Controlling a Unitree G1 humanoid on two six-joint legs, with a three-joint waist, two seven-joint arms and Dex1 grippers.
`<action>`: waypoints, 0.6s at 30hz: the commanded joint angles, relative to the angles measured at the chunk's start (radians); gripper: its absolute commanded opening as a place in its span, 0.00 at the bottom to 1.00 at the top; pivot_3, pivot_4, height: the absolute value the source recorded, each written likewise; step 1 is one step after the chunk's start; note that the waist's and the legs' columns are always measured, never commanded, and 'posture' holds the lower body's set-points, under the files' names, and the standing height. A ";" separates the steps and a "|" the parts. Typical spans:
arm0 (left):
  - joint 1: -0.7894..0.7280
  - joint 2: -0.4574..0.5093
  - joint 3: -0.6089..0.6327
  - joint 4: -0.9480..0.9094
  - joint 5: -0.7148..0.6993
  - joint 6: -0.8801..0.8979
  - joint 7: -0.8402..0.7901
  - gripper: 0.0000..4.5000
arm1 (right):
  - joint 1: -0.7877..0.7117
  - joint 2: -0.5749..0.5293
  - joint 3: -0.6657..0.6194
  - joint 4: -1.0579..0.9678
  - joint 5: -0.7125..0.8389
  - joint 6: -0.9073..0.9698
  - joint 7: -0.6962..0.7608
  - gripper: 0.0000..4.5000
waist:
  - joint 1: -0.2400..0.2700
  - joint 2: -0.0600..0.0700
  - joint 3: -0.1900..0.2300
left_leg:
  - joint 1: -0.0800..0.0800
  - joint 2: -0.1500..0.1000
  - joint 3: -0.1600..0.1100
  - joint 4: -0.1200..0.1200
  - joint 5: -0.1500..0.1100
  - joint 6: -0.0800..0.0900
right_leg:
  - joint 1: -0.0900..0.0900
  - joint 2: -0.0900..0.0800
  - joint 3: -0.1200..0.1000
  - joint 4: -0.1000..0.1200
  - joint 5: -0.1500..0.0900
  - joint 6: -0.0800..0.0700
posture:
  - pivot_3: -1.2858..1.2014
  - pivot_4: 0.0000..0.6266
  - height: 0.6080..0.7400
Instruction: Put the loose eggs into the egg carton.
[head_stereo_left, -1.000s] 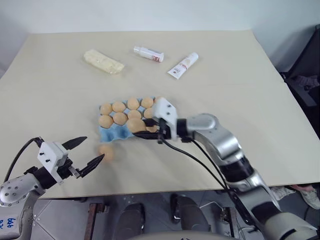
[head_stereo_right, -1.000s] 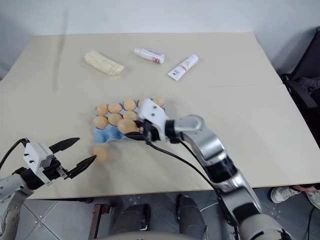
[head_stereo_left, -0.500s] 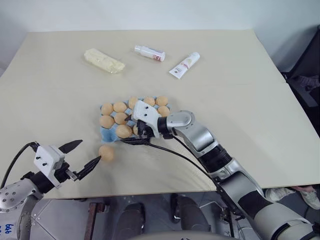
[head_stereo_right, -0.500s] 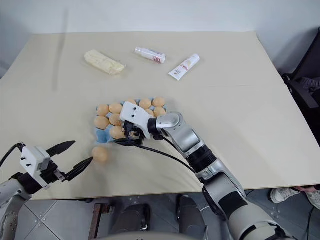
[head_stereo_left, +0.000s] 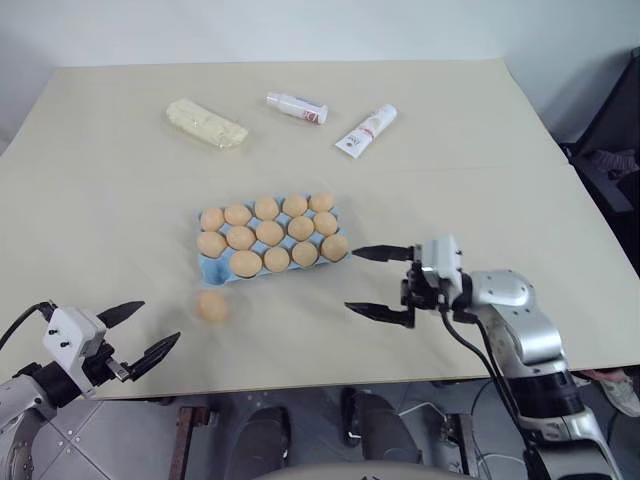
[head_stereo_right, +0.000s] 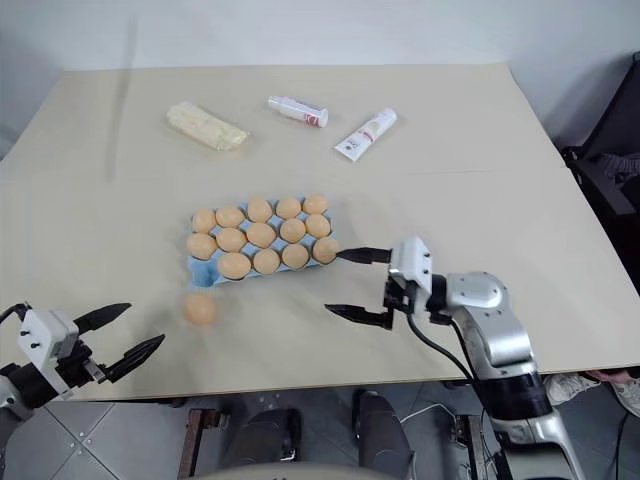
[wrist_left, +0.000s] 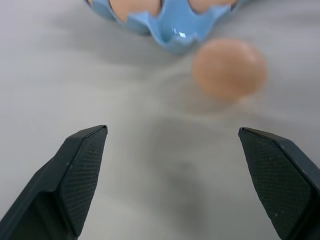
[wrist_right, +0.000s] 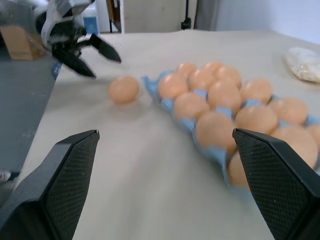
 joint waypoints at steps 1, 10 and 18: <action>-0.017 -0.017 -0.027 -0.063 -0.018 0.019 0.022 1.00 | 0.019 -0.015 -0.031 -0.011 0.009 -0.065 0.006 1.00 | 0.002 0.000 0.000 | 0.000 0.000 0.000 0.001 0.000 0.000 | 0.000 0.000 0.000 0.001 0.000 -0.001 | 0.52 0.24 1.00; -0.112 -0.105 -0.194 -0.123 0.037 0.077 0.151 1.00 | 0.019 0.003 -0.002 -0.041 -0.002 -0.069 -0.052 1.00 | 0.001 0.000 0.000 | 0.000 -0.001 0.000 0.000 0.001 0.000 | 0.000 -0.001 0.001 0.001 0.001 0.001 | 0.52 0.24 1.00; -0.183 -0.179 -0.303 -0.061 0.131 0.057 0.250 0.96 | 0.018 0.003 0.025 -0.082 0.008 -0.044 -0.080 1.00 | 0.004 0.000 0.000 | 0.000 -0.001 0.001 0.002 0.001 0.000 | 0.000 -0.001 0.001 0.001 0.001 0.002 | 0.52 0.24 1.00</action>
